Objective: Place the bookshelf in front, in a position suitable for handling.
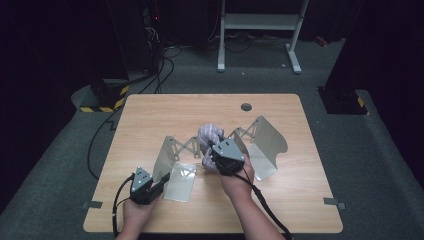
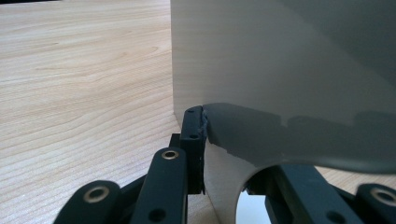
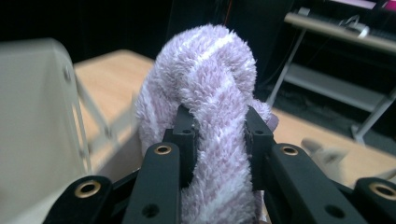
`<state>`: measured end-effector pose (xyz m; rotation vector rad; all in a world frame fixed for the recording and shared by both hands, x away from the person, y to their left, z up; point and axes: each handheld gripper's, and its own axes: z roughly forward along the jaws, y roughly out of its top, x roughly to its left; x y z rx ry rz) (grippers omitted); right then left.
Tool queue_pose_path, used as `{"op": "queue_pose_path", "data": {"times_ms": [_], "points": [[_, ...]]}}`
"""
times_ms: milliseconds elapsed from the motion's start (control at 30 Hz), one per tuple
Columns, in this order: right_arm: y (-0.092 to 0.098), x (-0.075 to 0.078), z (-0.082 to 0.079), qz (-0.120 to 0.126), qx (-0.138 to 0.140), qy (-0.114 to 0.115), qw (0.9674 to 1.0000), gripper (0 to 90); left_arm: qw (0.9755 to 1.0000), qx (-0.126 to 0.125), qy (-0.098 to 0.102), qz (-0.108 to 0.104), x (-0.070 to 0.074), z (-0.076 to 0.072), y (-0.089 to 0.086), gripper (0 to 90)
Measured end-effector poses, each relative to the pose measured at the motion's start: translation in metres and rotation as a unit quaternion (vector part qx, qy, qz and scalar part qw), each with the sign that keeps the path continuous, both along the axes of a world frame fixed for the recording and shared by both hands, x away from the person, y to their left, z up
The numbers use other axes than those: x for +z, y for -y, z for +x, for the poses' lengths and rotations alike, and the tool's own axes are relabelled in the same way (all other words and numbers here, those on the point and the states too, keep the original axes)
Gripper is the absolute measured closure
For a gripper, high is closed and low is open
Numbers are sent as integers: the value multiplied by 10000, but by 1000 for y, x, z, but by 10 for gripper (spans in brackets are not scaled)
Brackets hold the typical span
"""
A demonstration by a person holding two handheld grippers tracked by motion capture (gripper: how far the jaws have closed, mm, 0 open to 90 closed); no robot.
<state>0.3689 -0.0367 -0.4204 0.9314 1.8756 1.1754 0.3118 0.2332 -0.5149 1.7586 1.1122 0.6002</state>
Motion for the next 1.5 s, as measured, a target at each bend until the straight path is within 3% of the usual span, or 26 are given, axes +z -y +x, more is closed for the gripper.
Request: {"op": "queue_pose_path", "data": {"times_ms": [33,133,167,200,233,333,400,533,633,667,700,767,867,1000,1067,1167,1300,1400,1433,1500], "points": [[0,0,0,0,0,0,10000,729,10000,0,0,0,0,0,0,741],[-5,-36,6,-207,25,-423,9989,727,10000,-6,6,16,0,0,0,741],[-5,-36,6,-207,25,-423,9989,727,10000,-6,6,16,0,0,0,739],[-6,-53,9,-298,56,-665,9973,726,10000,-3,7,13,0,0,0,737],[-6,-53,9,-298,56,-665,9973,726,10000,5,12,9,0,0,0,737],[-9,-73,10,-503,121,-949,9941,726,10000,4,6,9,0,1,0,733],[-9,-76,11,-466,124,-1025,9936,725,10000,1,4,16,0,1,0,733],[-5,-56,8,-295,116,-796,9963,725,10000,5,8,25,0,0,0,734],[-2,-29,4,-119,123,-441,9989,725,10000,8,7,31,0,0,1,734],[0,-10,0,12,129,-187,9997,724,10000,7,3,29,0,0,1,734],[0,-10,0,12,129,-187,9997,724,10000,7,3,29,0,0,1,734],[3,8,-4,150,131,51,9998,724,10000,11,1,26,0,0,1,734],[2,7,-3,89,143,40,9999,724,10000,2,-2,40,0,0,1,734],[-2,-16,1,-104,194,-299,9993,724,10000,0,-4,42,0,0,1,734],[-2,-35,3,-65,185,-545,9983,724,10000,-7,-10,36,0,0,0,733],[4,-41,-1,33,189,-605,9980,723,10000,-12,-12,32,0,0,0,732],[22,-35,-15,198,174,-516,9983,722,10000,-23,-12,31,0,1,0,730],[42,-20,-30,347,99,-343,9988,720,10000,-46,-21,52,0,1,0,729],[56,-9,-43,423,76,-217,9988,718,10000,-50,-22,53,0,1,-1,728],[62,-4,-49,387,60,-136,9991,717,10000,-50,-16,60,0,0,0,728]]}}
